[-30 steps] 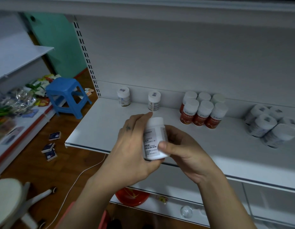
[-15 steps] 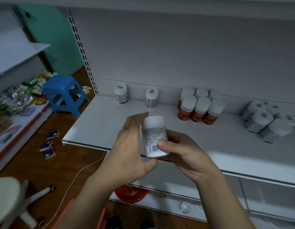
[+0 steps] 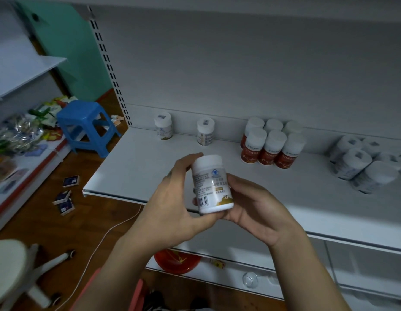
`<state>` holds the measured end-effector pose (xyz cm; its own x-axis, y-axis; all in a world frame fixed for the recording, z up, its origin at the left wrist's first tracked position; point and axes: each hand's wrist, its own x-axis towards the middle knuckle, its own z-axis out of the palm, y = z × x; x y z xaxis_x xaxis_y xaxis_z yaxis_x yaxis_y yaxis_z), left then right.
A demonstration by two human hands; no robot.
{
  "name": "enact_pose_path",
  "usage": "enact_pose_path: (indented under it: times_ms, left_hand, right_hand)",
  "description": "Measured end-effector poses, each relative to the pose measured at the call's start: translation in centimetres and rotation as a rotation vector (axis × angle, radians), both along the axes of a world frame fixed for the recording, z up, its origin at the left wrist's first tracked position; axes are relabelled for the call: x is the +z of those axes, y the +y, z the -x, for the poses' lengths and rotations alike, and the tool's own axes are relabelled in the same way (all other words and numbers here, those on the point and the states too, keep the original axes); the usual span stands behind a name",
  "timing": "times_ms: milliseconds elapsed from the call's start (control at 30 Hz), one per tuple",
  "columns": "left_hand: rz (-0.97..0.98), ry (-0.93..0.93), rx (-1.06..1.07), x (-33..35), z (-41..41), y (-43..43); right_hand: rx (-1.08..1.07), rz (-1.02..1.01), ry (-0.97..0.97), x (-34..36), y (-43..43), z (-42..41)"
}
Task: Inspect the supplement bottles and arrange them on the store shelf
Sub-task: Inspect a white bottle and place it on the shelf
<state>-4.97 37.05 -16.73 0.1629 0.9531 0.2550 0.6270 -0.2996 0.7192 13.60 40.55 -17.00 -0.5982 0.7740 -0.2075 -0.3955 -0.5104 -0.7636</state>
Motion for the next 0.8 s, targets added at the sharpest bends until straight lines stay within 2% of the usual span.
enact_pose_path:
  times_ms: [167,333,667,800]
  left_hand:
    - [-0.06,0.085,-0.021,0.06,0.14,0.14]
    - [-0.002,0.079,-0.073,0.4,0.27,-0.21]
    - [0.009,-0.013,0.004,0.54,0.46,-0.31]
    - [0.031,-0.073,-0.003,0.79,0.64,-0.37]
  right_hand:
    - [-0.037,-0.056,-0.011,-0.22,0.03,0.01]
    - [-0.065,-0.076,-0.062,-0.06,-0.01,0.13]
    - [-0.113,-0.113,-0.073,-0.43,0.04,0.64]
    - [-0.164,-0.172,-0.163,-0.5,0.29,0.5]
